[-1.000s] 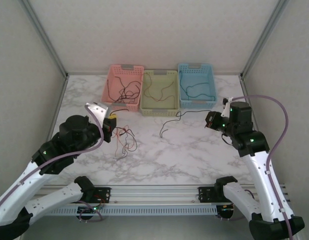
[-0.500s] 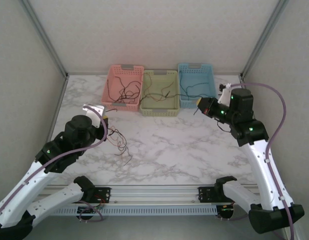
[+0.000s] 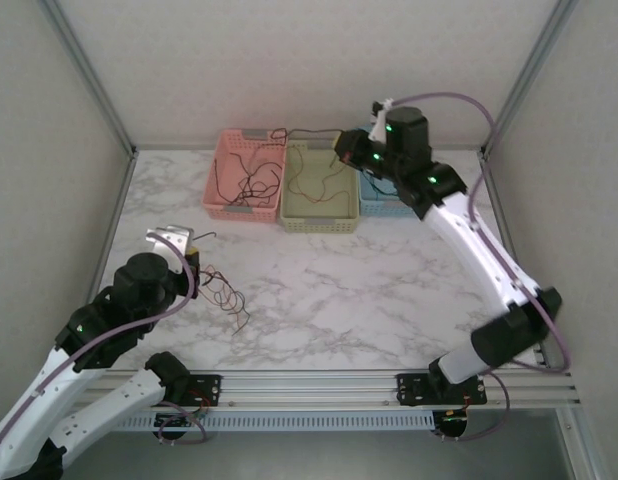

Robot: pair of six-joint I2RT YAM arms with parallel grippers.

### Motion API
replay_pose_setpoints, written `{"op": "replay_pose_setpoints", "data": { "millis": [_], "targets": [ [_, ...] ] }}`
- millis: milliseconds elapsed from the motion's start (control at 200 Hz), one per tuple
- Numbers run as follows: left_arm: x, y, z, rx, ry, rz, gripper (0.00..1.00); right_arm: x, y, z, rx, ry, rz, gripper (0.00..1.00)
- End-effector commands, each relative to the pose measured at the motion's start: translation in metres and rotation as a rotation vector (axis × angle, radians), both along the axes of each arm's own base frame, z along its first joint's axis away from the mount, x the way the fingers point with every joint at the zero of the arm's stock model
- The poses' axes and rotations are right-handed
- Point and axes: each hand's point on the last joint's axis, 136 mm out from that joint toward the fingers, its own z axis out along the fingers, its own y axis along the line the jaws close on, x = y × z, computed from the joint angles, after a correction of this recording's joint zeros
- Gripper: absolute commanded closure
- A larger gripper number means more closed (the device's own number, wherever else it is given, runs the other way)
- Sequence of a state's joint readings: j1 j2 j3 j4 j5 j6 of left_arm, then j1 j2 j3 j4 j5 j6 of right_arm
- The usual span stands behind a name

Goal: Untangle the cables
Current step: Place the cable in the container.

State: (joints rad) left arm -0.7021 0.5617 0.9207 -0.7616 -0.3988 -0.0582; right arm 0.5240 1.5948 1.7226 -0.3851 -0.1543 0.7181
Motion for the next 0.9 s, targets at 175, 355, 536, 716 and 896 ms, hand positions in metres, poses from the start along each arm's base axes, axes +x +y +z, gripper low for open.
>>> {"op": "replay_pose_setpoints", "data": {
  "millis": [175,355,536,716,896],
  "targets": [
    [-0.008,0.017,-0.007,-0.018,-0.015,0.056,1.00,0.088,0.058,-0.040,-0.143,0.003,-0.124,1.00],
    [-0.009,0.017,-0.006,-0.028,-0.021,0.054,1.00,0.120,0.092,-0.088,-0.248,0.032,-0.172,1.00],
    [-0.009,0.015,-0.007,-0.030,-0.018,0.044,1.00,0.133,0.103,-0.125,-0.324,0.034,-0.248,1.00],
    [-0.009,0.015,-0.007,-0.034,-0.019,0.042,1.00,0.139,0.123,-0.159,-0.346,0.030,-0.231,1.00],
    [-0.009,0.015,-0.007,-0.037,-0.019,0.044,1.00,0.135,0.147,-0.192,-0.321,0.074,-0.163,0.99]
  ]
}}
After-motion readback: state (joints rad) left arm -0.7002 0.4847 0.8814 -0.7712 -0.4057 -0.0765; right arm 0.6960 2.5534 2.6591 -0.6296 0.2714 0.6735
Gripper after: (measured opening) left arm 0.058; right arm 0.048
